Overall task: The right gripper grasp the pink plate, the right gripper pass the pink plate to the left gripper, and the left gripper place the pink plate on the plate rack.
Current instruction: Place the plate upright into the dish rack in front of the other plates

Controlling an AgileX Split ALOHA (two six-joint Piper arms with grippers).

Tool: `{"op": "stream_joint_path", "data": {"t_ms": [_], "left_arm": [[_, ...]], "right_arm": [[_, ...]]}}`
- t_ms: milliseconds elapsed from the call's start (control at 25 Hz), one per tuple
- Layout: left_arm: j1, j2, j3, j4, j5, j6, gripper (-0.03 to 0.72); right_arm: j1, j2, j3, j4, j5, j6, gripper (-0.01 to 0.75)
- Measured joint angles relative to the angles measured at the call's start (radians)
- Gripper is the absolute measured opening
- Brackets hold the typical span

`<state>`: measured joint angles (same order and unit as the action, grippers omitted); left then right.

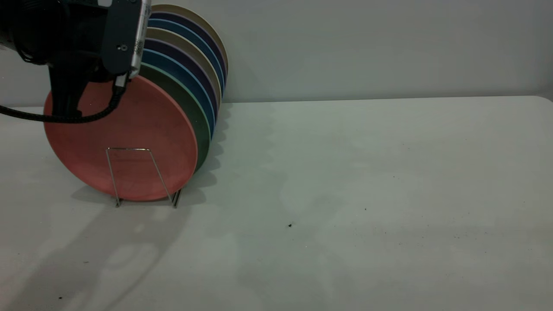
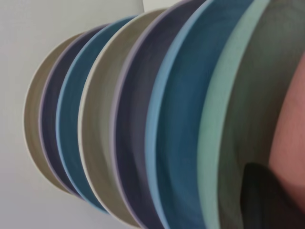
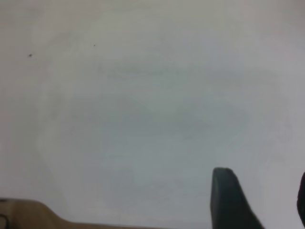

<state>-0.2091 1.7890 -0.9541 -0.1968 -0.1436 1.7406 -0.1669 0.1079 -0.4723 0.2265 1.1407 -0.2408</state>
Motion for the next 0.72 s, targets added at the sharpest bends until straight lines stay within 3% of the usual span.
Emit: {"op": "stream_joint_path", "data": {"t_ms": [720], "left_arm": [[0.0, 0.028, -0.002, 0.0, -0.014, -0.005, 0.081]], "right_arm": [[0.0, 0.0, 0.0, 0.0, 0.0, 0.0, 0.361]]}}
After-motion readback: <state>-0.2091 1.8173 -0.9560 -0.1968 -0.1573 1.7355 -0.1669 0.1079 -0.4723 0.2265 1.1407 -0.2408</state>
